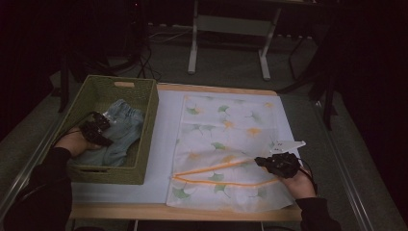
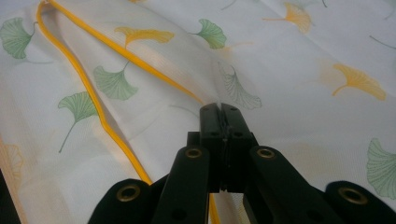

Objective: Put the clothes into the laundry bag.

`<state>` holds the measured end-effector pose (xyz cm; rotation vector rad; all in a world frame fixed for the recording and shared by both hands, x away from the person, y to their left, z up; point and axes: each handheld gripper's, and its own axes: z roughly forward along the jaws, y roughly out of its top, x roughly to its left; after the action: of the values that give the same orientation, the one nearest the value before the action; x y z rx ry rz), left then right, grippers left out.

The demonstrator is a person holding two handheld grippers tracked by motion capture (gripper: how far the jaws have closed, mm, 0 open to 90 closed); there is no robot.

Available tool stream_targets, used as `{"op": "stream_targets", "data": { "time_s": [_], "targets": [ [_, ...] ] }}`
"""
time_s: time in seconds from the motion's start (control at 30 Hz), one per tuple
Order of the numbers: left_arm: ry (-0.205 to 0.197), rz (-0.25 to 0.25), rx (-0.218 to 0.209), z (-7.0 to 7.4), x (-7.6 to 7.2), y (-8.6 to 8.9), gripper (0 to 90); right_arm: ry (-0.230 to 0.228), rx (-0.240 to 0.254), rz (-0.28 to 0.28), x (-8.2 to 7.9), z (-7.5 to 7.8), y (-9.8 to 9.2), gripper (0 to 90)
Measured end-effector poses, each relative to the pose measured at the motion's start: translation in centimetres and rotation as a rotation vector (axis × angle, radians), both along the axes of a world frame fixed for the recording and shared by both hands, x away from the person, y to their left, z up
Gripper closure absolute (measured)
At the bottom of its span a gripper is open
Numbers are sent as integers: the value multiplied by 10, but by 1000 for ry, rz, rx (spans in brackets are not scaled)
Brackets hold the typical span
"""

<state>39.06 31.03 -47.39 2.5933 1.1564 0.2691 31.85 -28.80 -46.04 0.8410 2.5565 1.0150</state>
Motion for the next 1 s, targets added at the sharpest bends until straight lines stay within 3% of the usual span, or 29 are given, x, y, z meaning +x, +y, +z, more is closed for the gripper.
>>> {"op": "stream_targets", "data": {
  "time_s": [0.27, 0.3, 0.5, 0.67, 0.9, 1.0],
  "targets": [
    [-152, 34, -114, 45, -20, 17, 784, -19, 12, 7, 0, 6, 2, 894],
    [-161, 34, -138, 49, -22, 19, 784, -18, 13, 7, 0, 6, 2, 894],
    [-206, 39, -178, 67, -30, 25, 785, -16, 14, 7, 0, 6, 2, 894],
    [-258, 39, -288, 83, -40, 37, 784, -19, 17, 9, 0, 7, 0, 895],
    [-302, 32, -313, 97, -48, 40, 784, -26, 17, 11, 0, 9, 0, 894],
    [-350, -2, -369, 106, -55, 39, 784, -26, 21, 12, 0, 9, 0, 895]
  ]
}}
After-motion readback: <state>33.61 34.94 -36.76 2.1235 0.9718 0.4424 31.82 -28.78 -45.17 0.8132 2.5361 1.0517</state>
